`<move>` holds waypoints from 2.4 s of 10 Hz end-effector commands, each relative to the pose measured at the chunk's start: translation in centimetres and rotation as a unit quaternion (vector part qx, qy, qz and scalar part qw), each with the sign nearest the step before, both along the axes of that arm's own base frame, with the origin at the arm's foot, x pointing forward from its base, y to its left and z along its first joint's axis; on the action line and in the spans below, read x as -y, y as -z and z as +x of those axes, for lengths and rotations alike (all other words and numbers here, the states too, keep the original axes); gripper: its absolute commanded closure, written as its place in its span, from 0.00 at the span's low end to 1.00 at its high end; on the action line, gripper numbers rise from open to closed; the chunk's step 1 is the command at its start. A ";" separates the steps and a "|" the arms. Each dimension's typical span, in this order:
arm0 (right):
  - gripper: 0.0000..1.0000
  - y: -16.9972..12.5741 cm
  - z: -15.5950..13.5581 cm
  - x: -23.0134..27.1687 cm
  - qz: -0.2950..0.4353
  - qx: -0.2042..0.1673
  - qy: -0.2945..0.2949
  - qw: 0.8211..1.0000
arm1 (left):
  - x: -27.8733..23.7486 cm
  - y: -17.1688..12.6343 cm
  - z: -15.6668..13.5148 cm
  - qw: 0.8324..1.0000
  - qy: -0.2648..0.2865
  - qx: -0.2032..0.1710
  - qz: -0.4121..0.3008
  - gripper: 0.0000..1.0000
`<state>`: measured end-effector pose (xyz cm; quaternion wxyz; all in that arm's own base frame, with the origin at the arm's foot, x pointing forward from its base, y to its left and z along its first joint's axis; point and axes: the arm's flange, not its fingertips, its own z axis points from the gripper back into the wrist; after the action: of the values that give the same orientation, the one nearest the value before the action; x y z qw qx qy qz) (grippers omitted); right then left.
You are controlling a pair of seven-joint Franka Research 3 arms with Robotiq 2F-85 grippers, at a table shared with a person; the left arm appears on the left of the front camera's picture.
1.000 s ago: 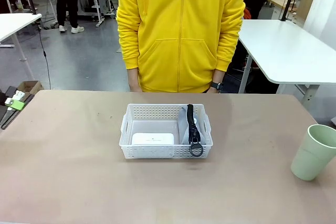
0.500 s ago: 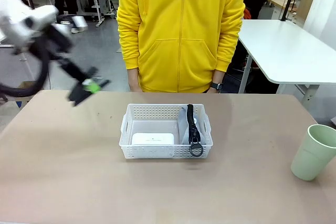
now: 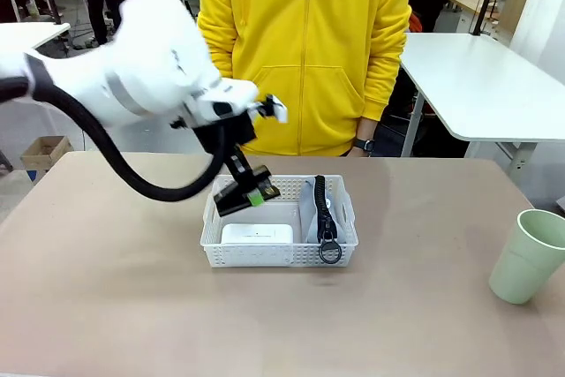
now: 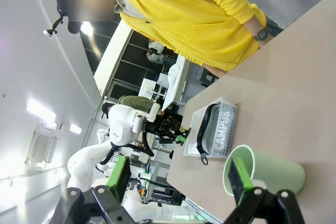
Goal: Efficiently arrange items inside the basket to fit them all.
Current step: Pick up the Stapler and place it inside the Organizing basket.
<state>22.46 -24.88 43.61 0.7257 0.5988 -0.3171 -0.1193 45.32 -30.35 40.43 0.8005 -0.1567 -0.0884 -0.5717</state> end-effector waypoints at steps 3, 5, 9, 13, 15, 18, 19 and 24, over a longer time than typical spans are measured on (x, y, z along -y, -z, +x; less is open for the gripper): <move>0.00 -0.1 0.2 0.0 0.000 0.018 0.001 1.000 | 2.0 0.9 3.4 0.995 -0.082 0.050 0.035 0.63; 0.00 -0.1 0.2 0.0 0.000 0.018 0.001 1.000 | 2.8 2.4 4.3 0.995 -0.081 0.044 0.043 0.63; 0.00 -0.1 0.2 0.0 0.000 0.018 0.001 1.000 | 4.1 7.7 4.1 0.993 -0.055 0.033 0.096 0.63; 0.00 -0.1 0.2 0.0 0.000 0.018 0.001 1.000 | 4.0 8.9 4.3 0.989 -0.070 0.055 0.114 0.63; 0.00 -0.1 0.2 0.0 0.000 0.018 0.001 1.000 | 3.9 8.9 4.3 0.988 -0.065 0.062 0.124 0.06; 0.00 -0.1 0.2 0.0 0.000 0.018 0.001 1.000 | 3.8 8.7 4.3 0.989 -0.064 0.063 0.115 0.00; 0.00 -0.1 0.2 0.0 0.000 0.018 0.001 1.000 | 3.6 8.3 4.1 0.990 -0.062 0.059 0.115 0.00; 0.00 -0.1 0.2 0.0 0.000 0.018 0.001 1.000 | -2.8 -5.3 1.3 0.994 -0.060 0.075 0.061 0.00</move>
<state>22.47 -24.87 43.60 0.7257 0.5990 -0.3169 -0.1191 48.23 -31.30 43.14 0.8333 -0.0452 -0.1334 -0.5346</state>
